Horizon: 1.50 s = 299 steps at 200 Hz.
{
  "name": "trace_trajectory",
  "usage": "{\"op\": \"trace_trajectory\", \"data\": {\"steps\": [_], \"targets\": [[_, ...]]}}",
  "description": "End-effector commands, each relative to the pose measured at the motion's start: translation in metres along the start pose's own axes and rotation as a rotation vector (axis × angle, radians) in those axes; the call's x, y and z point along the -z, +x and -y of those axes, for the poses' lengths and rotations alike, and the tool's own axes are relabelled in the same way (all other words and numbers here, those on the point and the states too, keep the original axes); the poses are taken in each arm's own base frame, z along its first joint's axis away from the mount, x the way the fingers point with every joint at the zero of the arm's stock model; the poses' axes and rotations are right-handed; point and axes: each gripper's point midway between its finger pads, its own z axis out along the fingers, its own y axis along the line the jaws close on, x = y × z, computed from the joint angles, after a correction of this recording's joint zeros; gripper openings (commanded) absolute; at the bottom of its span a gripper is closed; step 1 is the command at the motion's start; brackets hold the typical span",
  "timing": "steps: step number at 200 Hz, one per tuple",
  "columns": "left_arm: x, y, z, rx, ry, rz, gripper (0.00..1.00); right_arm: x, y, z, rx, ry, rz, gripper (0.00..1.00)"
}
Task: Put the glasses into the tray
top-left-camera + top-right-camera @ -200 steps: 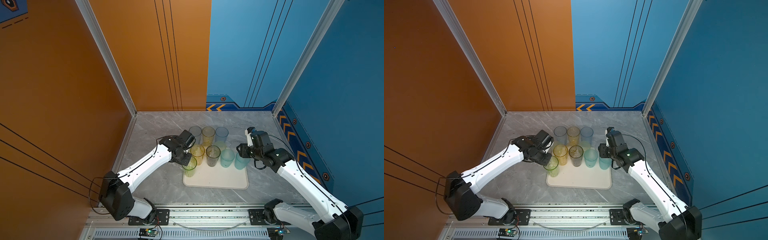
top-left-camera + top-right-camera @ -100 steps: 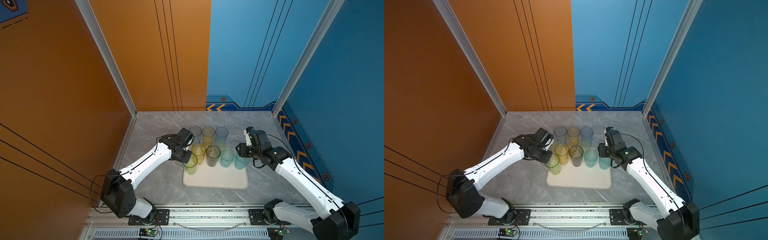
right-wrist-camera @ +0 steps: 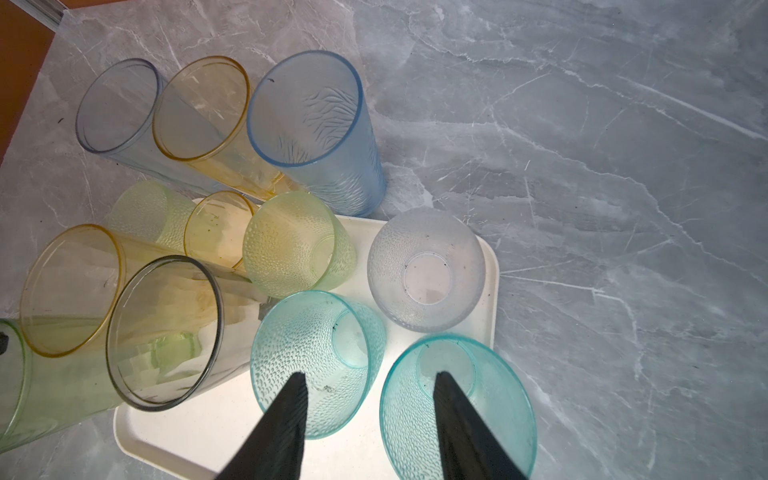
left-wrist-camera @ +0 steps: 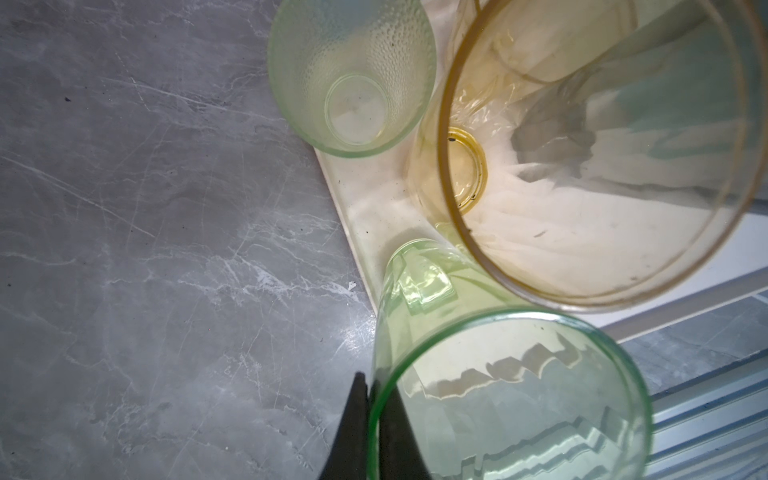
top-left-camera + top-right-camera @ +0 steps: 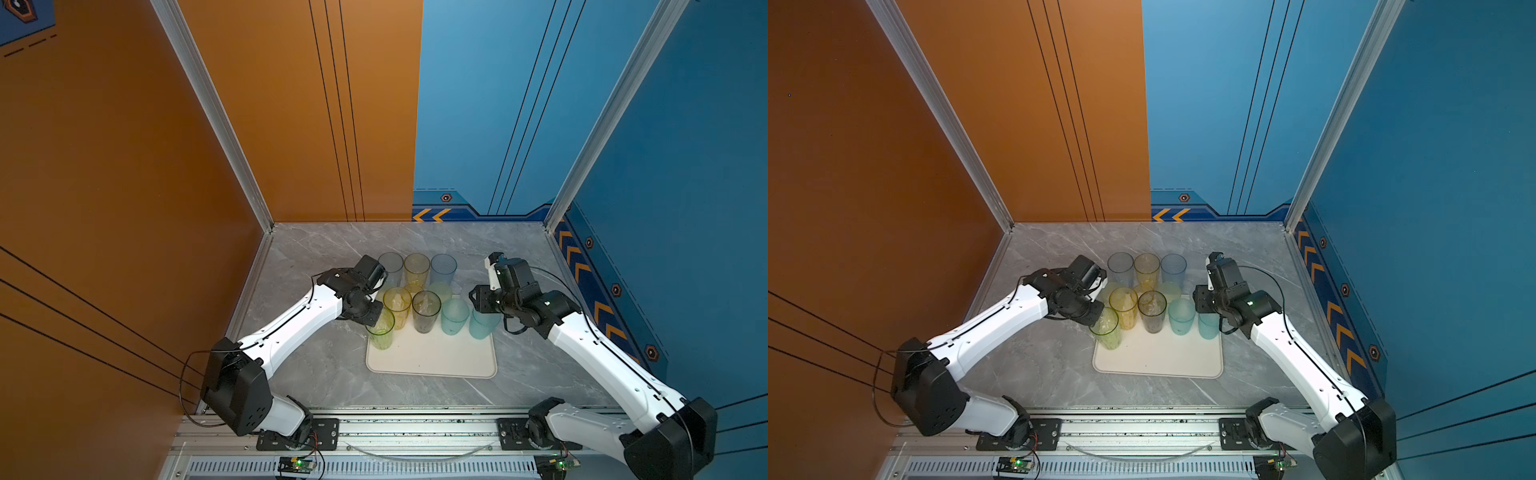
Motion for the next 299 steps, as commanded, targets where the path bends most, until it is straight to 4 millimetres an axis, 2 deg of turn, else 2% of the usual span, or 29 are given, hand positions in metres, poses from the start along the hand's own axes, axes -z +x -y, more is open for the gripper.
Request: {"op": "trace_trajectory", "data": {"steps": [1, 142, 190, 250, 299], "targets": [[-0.001, 0.012, 0.002, -0.011, 0.016, -0.05, 0.03, 0.003, -0.009, -0.004, 0.0, 0.003, 0.024, 0.49], [0.011, 0.013, 0.009, -0.036, 0.022, -0.054, 0.03, 0.002, -0.006, -0.005, 0.003, 0.0, 0.017, 0.49], [0.004, 0.016, 0.013, -0.044, 0.027, -0.079, 0.03, 0.001, -0.005, -0.005, 0.004, 0.0, 0.013, 0.49], [0.003, 0.016, 0.016, -0.061, 0.02, -0.081, 0.16, 0.0, -0.004, -0.005, 0.004, 0.0, 0.01, 0.49], [0.006, 0.016, 0.014, -0.06, 0.015, -0.073, 0.17, 0.0, -0.004, -0.005, 0.004, -0.001, 0.01, 0.49]]}}
